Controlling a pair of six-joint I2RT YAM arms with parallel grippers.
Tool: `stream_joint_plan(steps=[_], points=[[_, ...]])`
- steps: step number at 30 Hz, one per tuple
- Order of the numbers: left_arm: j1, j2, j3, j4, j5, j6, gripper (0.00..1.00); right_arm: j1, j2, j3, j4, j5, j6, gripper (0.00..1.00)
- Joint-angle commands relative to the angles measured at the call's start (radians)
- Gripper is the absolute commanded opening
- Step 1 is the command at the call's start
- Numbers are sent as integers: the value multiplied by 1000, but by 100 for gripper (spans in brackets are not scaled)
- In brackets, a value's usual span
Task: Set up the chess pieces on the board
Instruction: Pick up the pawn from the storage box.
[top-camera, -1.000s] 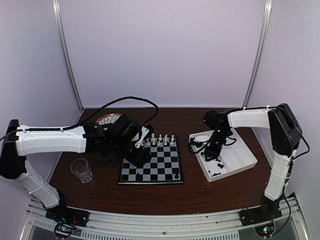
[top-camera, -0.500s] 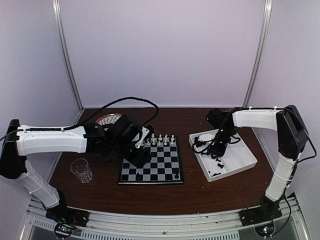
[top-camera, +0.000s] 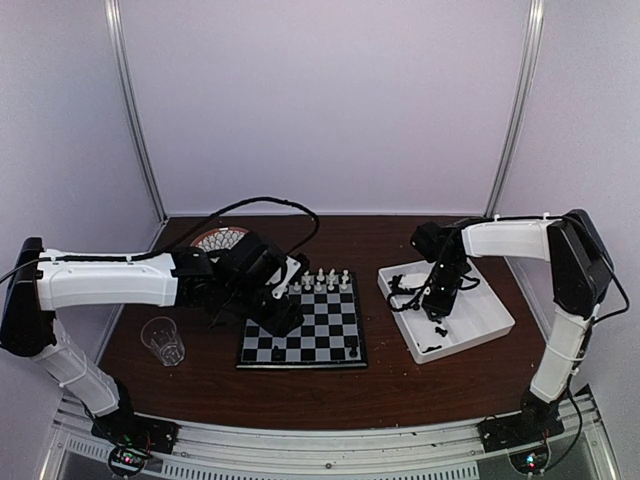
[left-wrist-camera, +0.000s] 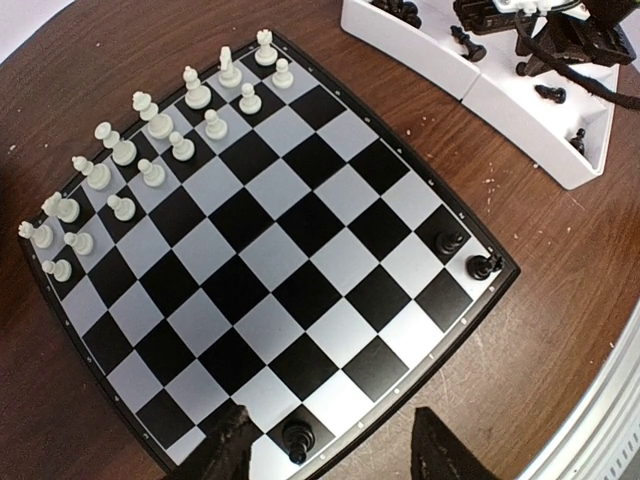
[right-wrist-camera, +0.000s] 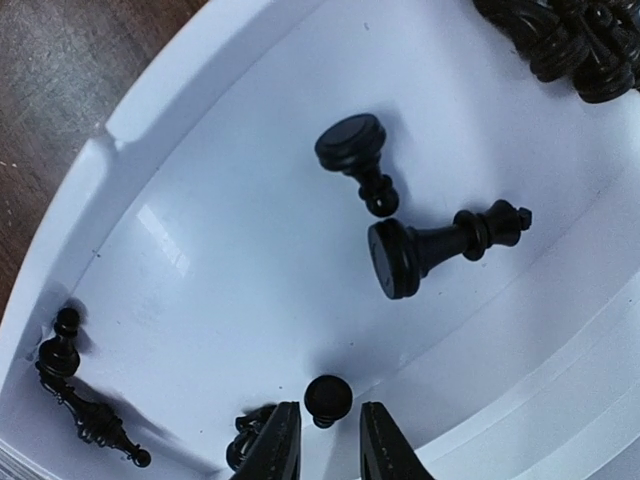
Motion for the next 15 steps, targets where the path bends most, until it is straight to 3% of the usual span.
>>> stream_joint_plan(steps=[1,15], points=[[2,-4,-1,39,5,1,55,14,29,-15,-15,43,6,24],[1,15,4,45,14,2,55,31,86,-22,-27,110,65,24]])
